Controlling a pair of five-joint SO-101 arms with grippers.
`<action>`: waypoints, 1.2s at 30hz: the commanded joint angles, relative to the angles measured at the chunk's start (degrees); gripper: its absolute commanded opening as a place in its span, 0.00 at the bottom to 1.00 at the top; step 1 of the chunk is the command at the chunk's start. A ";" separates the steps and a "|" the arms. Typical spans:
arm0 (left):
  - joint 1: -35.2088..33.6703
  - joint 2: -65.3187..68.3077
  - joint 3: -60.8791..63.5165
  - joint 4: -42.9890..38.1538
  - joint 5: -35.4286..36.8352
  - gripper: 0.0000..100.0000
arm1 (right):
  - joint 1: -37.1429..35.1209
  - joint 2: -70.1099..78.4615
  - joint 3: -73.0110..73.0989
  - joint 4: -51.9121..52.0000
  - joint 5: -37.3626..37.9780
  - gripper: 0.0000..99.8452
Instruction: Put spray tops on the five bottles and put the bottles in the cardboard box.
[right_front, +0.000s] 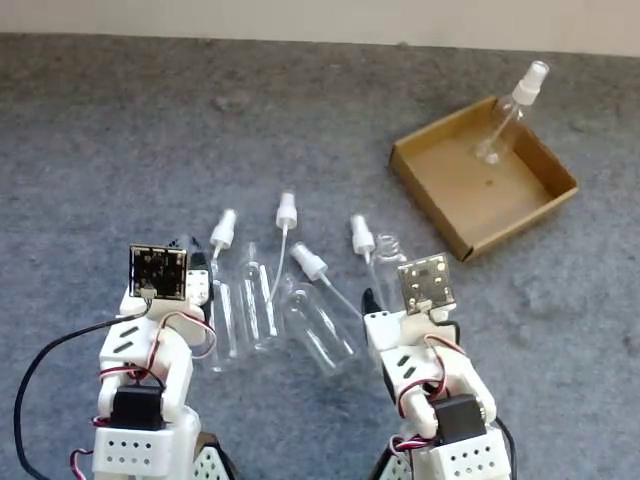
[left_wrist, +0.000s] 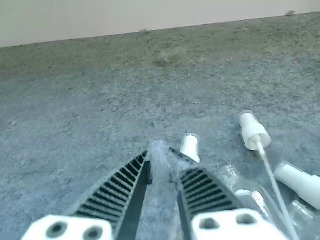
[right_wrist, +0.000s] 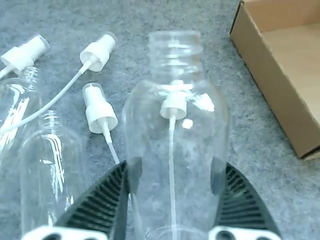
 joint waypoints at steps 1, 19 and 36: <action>4.35 0.48 -3.47 6.33 -4.48 0.01 | 0.66 -1.01 0.22 -1.80 -0.44 0.14; 5.32 0.66 -24.48 26.02 -18.02 0.00 | 0.66 -1.01 3.03 -5.23 -0.44 0.14; -3.91 44.70 -48.31 26.11 -18.20 0.01 | 0.66 -1.01 7.08 -10.77 -0.44 0.14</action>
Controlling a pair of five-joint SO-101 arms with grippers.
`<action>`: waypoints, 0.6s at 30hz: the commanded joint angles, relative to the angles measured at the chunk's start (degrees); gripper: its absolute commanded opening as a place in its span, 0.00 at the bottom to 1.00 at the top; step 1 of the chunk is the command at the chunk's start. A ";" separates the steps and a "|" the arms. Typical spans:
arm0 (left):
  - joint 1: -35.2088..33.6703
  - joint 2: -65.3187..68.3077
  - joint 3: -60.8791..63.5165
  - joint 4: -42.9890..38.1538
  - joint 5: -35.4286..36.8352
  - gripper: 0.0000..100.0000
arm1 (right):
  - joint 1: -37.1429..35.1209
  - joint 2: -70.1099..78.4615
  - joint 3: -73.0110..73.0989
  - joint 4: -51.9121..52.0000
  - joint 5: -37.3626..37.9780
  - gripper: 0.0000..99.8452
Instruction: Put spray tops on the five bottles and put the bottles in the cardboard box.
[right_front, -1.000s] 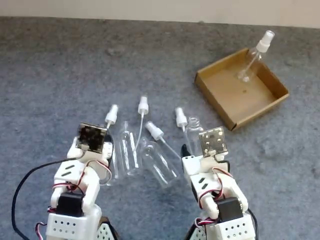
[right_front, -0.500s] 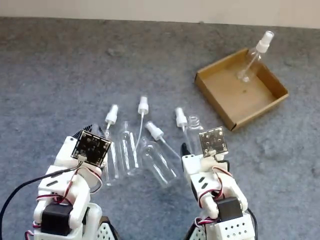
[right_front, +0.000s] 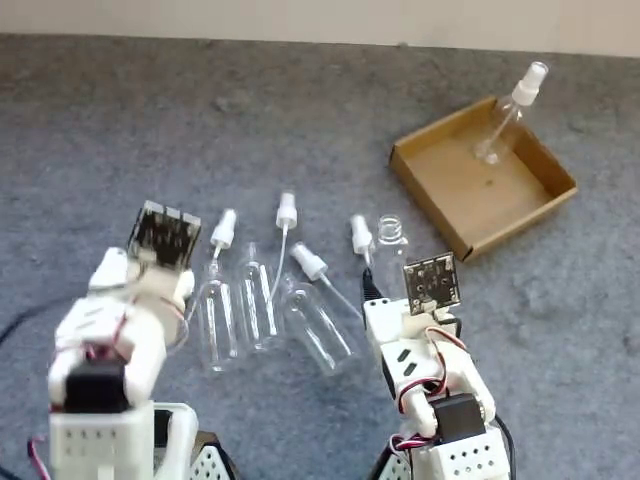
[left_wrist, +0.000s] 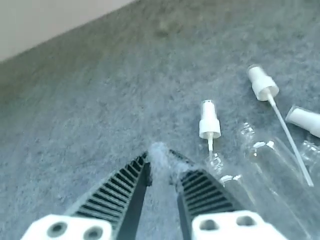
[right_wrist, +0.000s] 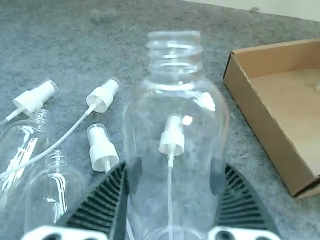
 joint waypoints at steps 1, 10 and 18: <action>-0.66 19.56 -12.79 0.35 -0.44 0.01 | 0.66 -1.01 6.81 -2.07 -0.35 0.14; -0.57 50.59 -31.78 6.33 -0.35 0.01 | 0.66 -1.01 6.81 -2.07 -0.35 0.14; 0.84 70.64 -48.66 12.22 -0.09 0.13 | 0.66 -0.66 6.81 -1.98 -0.35 0.14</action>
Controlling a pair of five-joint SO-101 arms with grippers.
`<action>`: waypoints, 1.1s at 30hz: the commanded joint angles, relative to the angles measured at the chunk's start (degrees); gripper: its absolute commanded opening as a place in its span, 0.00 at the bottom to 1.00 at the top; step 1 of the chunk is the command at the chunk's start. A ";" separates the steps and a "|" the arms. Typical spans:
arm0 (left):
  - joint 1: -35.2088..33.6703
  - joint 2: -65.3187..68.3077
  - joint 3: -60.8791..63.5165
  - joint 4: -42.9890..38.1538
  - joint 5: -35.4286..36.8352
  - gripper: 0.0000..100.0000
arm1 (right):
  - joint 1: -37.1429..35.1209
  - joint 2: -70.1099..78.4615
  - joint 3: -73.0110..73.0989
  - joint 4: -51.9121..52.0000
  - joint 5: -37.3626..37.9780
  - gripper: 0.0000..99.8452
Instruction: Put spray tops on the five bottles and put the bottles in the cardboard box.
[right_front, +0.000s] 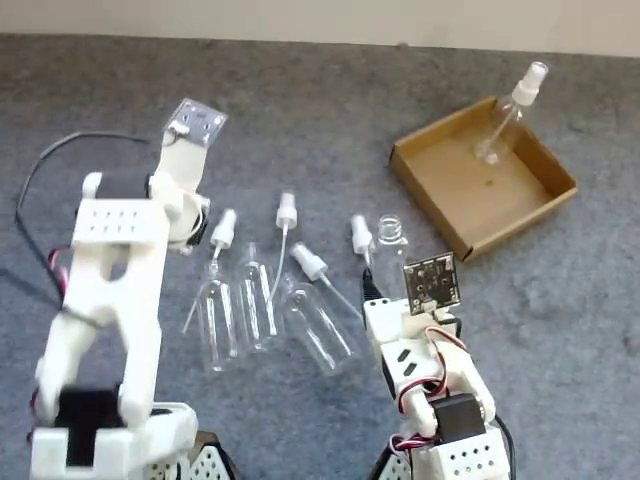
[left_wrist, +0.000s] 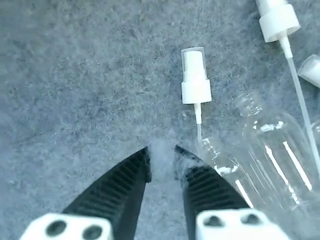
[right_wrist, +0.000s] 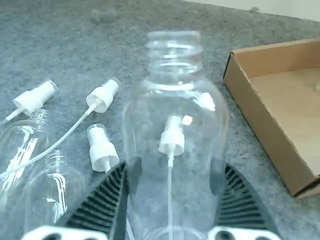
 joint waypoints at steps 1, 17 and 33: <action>1.71 8.84 -10.77 3.08 -0.09 0.14 | 0.66 -0.66 6.81 -1.98 -0.35 0.14; 7.08 38.99 -33.19 3.43 -0.09 0.10 | 0.66 -0.57 6.81 -1.98 -0.35 0.14; 6.99 43.30 -34.77 8.35 2.81 0.11 | 0.66 -0.75 6.81 -1.98 -0.35 0.14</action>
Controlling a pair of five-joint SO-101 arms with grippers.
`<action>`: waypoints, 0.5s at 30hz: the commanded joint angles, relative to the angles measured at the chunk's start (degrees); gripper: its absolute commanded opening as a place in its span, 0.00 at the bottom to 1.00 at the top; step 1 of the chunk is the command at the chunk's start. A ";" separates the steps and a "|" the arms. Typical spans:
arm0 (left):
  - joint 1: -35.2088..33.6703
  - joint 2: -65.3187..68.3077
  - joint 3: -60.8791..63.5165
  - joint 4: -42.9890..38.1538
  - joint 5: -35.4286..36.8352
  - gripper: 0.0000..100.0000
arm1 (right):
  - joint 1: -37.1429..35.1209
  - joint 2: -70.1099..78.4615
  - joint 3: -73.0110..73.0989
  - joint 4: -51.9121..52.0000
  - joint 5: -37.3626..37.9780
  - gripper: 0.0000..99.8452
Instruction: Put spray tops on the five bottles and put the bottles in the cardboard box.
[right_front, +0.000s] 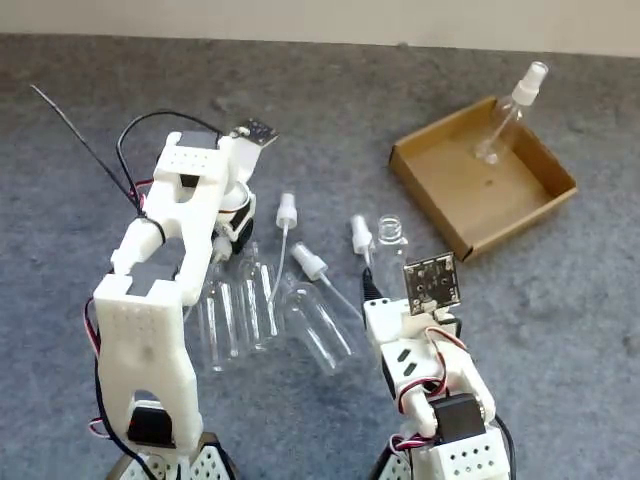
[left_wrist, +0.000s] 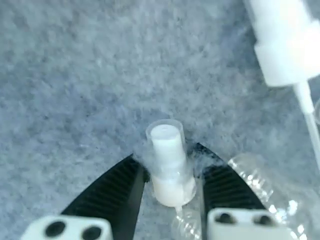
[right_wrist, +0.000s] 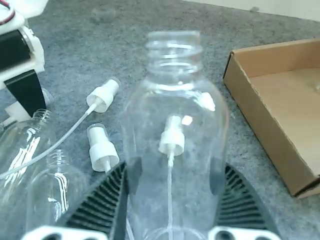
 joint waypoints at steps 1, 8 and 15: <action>0.40 -0.92 -2.68 1.32 4.31 0.13 | 0.66 -0.75 6.81 -1.89 -0.35 0.14; 0.40 -0.66 -2.59 1.49 6.15 0.20 | 0.66 -0.75 6.81 -1.89 -0.35 0.14; 0.31 -0.75 -2.24 1.76 6.07 0.18 | 0.66 -0.75 6.81 -1.89 -0.35 0.14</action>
